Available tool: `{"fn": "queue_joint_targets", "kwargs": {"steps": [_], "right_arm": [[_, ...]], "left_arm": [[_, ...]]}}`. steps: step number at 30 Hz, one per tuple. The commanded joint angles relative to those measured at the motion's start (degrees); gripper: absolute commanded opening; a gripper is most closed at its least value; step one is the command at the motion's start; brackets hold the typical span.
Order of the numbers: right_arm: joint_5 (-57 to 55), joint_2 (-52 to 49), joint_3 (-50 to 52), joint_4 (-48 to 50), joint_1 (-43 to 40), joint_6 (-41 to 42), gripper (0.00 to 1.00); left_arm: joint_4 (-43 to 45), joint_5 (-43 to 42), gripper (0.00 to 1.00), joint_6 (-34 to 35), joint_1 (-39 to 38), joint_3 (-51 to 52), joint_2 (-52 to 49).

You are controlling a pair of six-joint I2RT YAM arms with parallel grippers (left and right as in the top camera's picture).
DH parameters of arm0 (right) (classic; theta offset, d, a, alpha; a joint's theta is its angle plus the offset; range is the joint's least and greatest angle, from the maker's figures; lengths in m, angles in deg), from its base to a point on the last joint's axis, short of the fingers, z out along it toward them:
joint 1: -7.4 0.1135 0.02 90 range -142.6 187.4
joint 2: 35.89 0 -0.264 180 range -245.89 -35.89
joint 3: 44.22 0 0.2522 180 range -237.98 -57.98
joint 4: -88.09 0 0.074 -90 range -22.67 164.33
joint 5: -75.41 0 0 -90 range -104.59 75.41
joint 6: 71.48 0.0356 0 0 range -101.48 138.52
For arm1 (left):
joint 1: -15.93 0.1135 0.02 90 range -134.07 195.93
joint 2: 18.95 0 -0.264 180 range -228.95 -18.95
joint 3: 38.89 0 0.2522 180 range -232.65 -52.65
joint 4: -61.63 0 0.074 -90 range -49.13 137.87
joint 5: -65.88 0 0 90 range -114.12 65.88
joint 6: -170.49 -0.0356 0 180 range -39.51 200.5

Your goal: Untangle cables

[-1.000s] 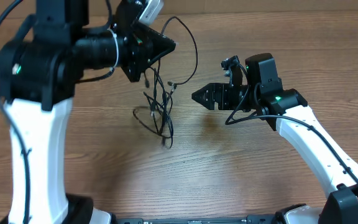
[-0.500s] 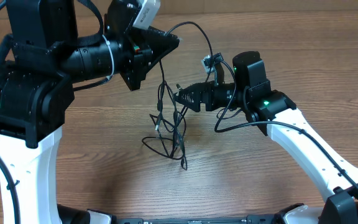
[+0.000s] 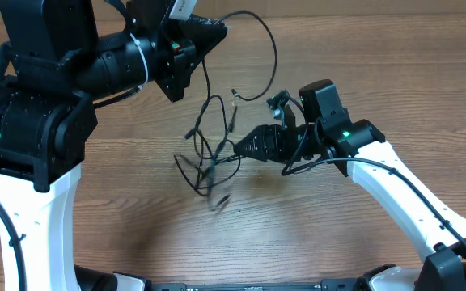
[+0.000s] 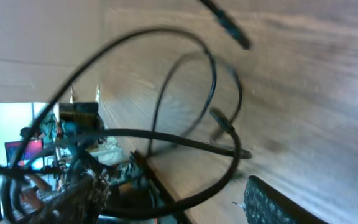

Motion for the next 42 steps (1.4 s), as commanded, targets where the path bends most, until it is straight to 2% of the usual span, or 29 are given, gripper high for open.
{"fn": "queue_joint_targets", "kwargs": {"steps": [1,11,13,18,24,33,39,42], "right_arm": [[0.1,0.0,-0.3,-0.7,0.4,-0.2,0.67],[0.7,0.0,-0.3,1.1,0.5,-0.2,0.69],[0.7,0.0,-0.3,3.7,0.4,-0.2,0.73],[0.8,0.0,-0.3,12.6,0.5,-0.2,0.72],[5.1,0.0,-0.3,17.6,0.5,-0.2,0.73],[2.6,0.0,-0.3,31.5,0.5,0.1,0.75],[2.1,0.0,-0.3,31.3,2.3,0.2,0.74],[-2.3,0.0,-0.3,30.3,3.6,0.2,0.67]], "left_arm": [[0.7,1.9,0.04,1.4,-0.4,-0.7,-0.1],[0.2,1.9,0.04,2.3,-0.4,-0.5,-0.6],[-0.1,1.9,0.04,2.4,-0.4,-0.5,-0.6],[-1.2,1.9,0.04,2.4,-0.4,-0.5,-0.6],[-1.6,1.9,0.04,2.8,-0.4,-0.5,-1.1],[-1.6,-1.2,0.04,3.9,-0.4,-0.5,-2.0],[-0.8,-1.6,0.04,5.0,-0.4,-0.5,-2.0],[0.6,-6.0,0.04,5.0,-0.4,-0.5,-2.0]]}}
